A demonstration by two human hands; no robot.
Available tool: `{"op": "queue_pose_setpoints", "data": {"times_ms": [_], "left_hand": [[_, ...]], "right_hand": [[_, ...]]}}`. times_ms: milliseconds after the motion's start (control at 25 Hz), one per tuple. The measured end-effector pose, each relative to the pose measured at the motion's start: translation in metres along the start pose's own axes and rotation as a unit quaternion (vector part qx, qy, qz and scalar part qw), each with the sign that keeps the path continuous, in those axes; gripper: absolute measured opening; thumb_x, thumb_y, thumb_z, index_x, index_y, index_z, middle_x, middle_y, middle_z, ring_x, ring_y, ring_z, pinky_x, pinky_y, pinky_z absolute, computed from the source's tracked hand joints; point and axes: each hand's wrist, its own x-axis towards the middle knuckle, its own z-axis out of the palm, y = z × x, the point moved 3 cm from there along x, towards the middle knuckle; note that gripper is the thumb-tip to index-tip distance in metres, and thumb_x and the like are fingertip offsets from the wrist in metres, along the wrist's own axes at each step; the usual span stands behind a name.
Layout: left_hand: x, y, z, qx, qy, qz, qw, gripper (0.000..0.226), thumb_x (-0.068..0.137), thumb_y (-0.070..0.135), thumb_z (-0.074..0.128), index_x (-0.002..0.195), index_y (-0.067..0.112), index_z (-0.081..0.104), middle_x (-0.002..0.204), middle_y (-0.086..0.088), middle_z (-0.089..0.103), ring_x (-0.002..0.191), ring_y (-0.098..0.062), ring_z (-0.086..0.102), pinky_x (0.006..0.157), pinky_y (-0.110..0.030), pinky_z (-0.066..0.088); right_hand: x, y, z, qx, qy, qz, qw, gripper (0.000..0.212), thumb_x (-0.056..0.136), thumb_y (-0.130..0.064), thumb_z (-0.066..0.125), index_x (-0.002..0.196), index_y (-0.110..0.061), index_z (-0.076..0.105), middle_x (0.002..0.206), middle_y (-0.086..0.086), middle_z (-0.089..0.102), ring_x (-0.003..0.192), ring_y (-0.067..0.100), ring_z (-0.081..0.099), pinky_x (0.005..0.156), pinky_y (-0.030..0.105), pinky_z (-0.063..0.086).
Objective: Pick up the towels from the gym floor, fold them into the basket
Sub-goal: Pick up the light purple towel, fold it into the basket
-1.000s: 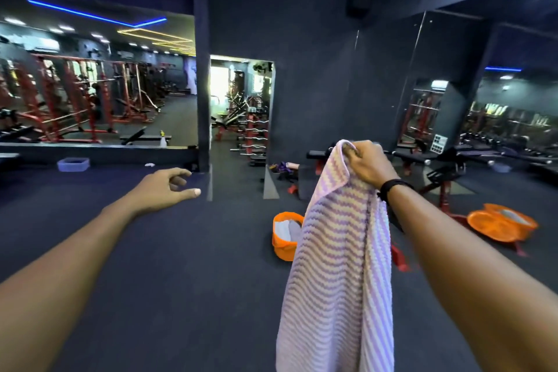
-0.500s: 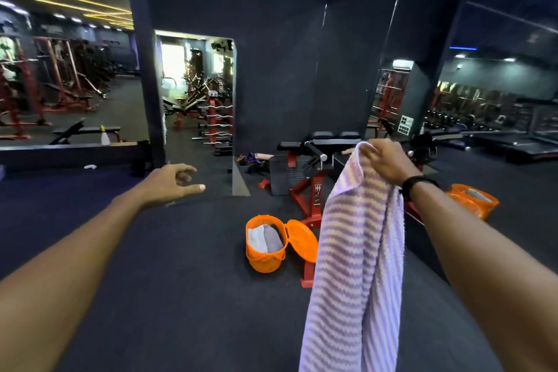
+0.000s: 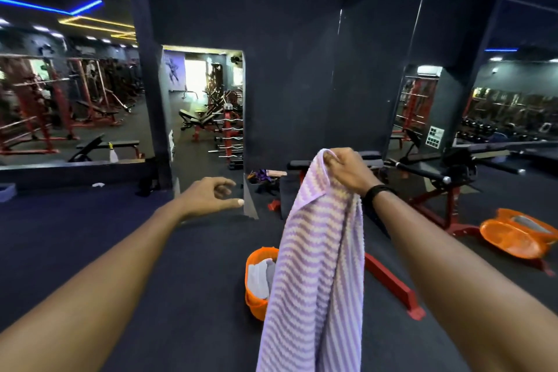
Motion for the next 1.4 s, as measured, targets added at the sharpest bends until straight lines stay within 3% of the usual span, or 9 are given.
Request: {"op": "queue_pose_setpoints", "data": {"times_ms": [200, 400, 560, 680, 920, 1000, 1080, 1200, 1400], "left_hand": [[0.092, 0.055, 0.061, -0.016, -0.020, 0.057, 0.998, 0.073, 0.067, 0.048, 0.081, 0.131, 0.029, 0.052, 0.117, 0.006, 0.062, 0.104, -0.010, 0.060, 0.092, -0.030, 0.049], [0.190, 0.050, 0.090, -0.117, 0.072, 0.071, 0.988, 0.014, 0.085, 0.016, 0.055, 0.091, 0.011, 0.066, 0.094, 0.002, 0.069, 0.092, -0.011, 0.058, 0.073, -0.029, 0.044], [0.269, 0.052, 0.071, -0.171, 0.122, 0.065, 0.976, 0.024, 0.091, 0.020, 0.052, 0.075, 0.007, 0.064, 0.073, 0.001, 0.061, 0.072, -0.009, 0.052, 0.063, -0.027, 0.039], [0.324, 0.054, 0.062, -0.082, 0.112, 0.068, 0.988, 0.046, 0.091, 0.030, 0.054, 0.052, 0.013, 0.037, 0.053, 0.003, 0.037, 0.052, -0.009, 0.033, 0.046, -0.024, 0.025], [0.427, 0.000, 0.044, -0.034, 0.100, -0.031, 0.994, 0.053, 0.089, 0.045, 0.053, 0.053, 0.014, 0.028, 0.056, 0.000, 0.035, 0.059, -0.022, 0.037, 0.052, -0.032, 0.024], [0.452, -0.008, 0.039, -0.001, 0.090, 0.025, 0.996, 0.052, 0.088, 0.045, 0.058, 0.054, 0.015, 0.034, 0.055, 0.000, 0.035, 0.057, -0.018, 0.036, 0.053, -0.033, 0.024], [0.470, -0.022, 0.037, 0.017, 0.094, 0.102, 0.990, 0.043, 0.089, 0.040, 0.061, 0.057, 0.016, 0.046, 0.052, 0.003, 0.040, 0.054, -0.012, 0.038, 0.056, -0.033, 0.027], [0.480, -0.071, 0.050, -0.068, 0.085, 0.124, 0.986, 0.035, 0.086, 0.046, 0.057, 0.059, 0.025, 0.052, 0.053, 0.011, 0.043, 0.054, -0.001, 0.036, 0.057, -0.030, 0.029], [0.475, -0.117, 0.097, -0.288, 0.062, 0.072, 0.953, 0.055, 0.082, 0.062, 0.051, 0.070, 0.009, 0.048, 0.068, 0.002, 0.039, 0.060, 0.000, 0.035, 0.053, -0.018, 0.026]], "right_hand": [[0.088, 0.020, 0.013, 0.058, -0.017, -0.037, 0.997, 0.033, 0.094, -0.018, 0.042, 0.067, 0.001, 0.037, 0.069, 0.002, 0.035, 0.067, 0.012, 0.032, 0.060, 0.032, 0.025], [0.154, 0.074, 0.034, 0.109, -0.014, -0.041, 0.993, 0.040, 0.086, -0.034, 0.043, 0.070, 0.003, 0.047, 0.067, 0.000, 0.040, 0.065, 0.011, 0.034, 0.059, 0.031, 0.028], [0.200, 0.115, 0.061, 0.107, -0.077, -0.057, 0.990, 0.011, 0.082, -0.009, 0.058, 0.088, -0.012, 0.066, 0.078, -0.002, 0.066, 0.070, 0.005, 0.054, 0.068, 0.026, 0.044], [0.239, 0.123, 0.101, 0.143, -0.164, -0.080, 0.973, 0.025, 0.080, 0.003, 0.063, 0.102, -0.009, 0.064, 0.090, 0.011, 0.066, 0.080, 0.008, 0.056, 0.070, 0.024, 0.046], [0.328, 0.145, 0.158, 0.357, -0.119, 0.057, 0.925, 0.021, 0.083, -0.018, 0.050, 0.091, -0.005, 0.064, 0.089, 0.008, 0.065, 0.081, 0.021, 0.058, 0.072, 0.034, 0.044], [0.349, 0.145, 0.164, 0.273, -0.167, 0.006, 0.947, 0.022, 0.092, -0.030, 0.055, 0.098, -0.013, 0.069, 0.098, 0.004, 0.071, 0.092, 0.016, 0.065, 0.080, 0.027, 0.051], [0.366, 0.148, 0.167, 0.159, -0.212, -0.027, 0.964, 0.021, 0.089, -0.033, 0.066, 0.091, -0.012, 0.070, 0.082, -0.004, 0.067, 0.073, 0.003, 0.060, 0.066, 0.019, 0.047], [0.398, 0.154, 0.165, 0.215, -0.166, -0.041, 0.962, 0.037, 0.089, -0.029, 0.068, 0.075, 0.005, 0.060, 0.070, 0.001, 0.052, 0.067, 0.008, 0.048, 0.059, 0.026, 0.038], [0.437, 0.177, 0.156, 0.268, -0.157, -0.021, 0.950, 0.029, 0.085, -0.029, 0.073, 0.090, -0.001, 0.067, 0.086, 0.003, 0.068, 0.080, 0.015, 0.063, 0.074, 0.034, 0.050]]}}
